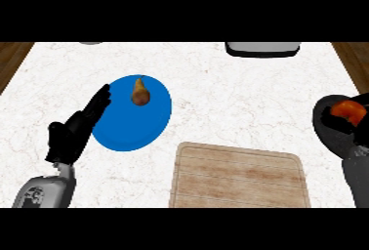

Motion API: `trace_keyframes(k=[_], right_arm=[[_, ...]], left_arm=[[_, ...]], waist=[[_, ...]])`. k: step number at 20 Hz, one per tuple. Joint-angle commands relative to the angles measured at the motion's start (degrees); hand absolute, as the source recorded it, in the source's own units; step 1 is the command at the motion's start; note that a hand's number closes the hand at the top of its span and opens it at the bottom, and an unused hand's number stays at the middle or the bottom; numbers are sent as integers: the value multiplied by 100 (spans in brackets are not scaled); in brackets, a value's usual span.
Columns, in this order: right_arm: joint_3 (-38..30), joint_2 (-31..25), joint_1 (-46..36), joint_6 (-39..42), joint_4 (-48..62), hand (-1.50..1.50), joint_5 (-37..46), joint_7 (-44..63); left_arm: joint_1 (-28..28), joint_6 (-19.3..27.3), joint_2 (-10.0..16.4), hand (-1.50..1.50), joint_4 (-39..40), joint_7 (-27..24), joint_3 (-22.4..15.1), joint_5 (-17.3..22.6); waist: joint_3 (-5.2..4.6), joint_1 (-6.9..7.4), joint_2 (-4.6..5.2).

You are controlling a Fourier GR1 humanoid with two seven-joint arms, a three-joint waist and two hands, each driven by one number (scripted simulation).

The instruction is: Pick the tomato from the cutting board and place it in the pan

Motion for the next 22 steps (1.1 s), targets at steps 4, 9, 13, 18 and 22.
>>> trace_keyframes(k=[4,9,13,18,22], right_arm=[[-535,-402,-953,-525,2054,150,-650,-1228],[-823,-739,-1352,-653,3058,150,-1059,-2003],[-1103,-1044,-1110,519,3668,-150,-1255,-1156],[-1605,-1177,-1671,370,4677,-150,-1811,-2439],[-2194,-994,-1623,282,4478,-150,-2540,-3377]], left_arm=[[-1,58,-96,0,312,-428,48,-226],[132,-116,-80,0,110,-236,67,-170],[-24,-276,-19,0,-96,123,102,80],[-47,-197,-69,0,-96,28,47,-64],[-213,-189,-104,0,-189,231,61,-3]], waist=[[0,40,16],[0,39,12],[7,104,48],[27,219,94],[39,186,84]])
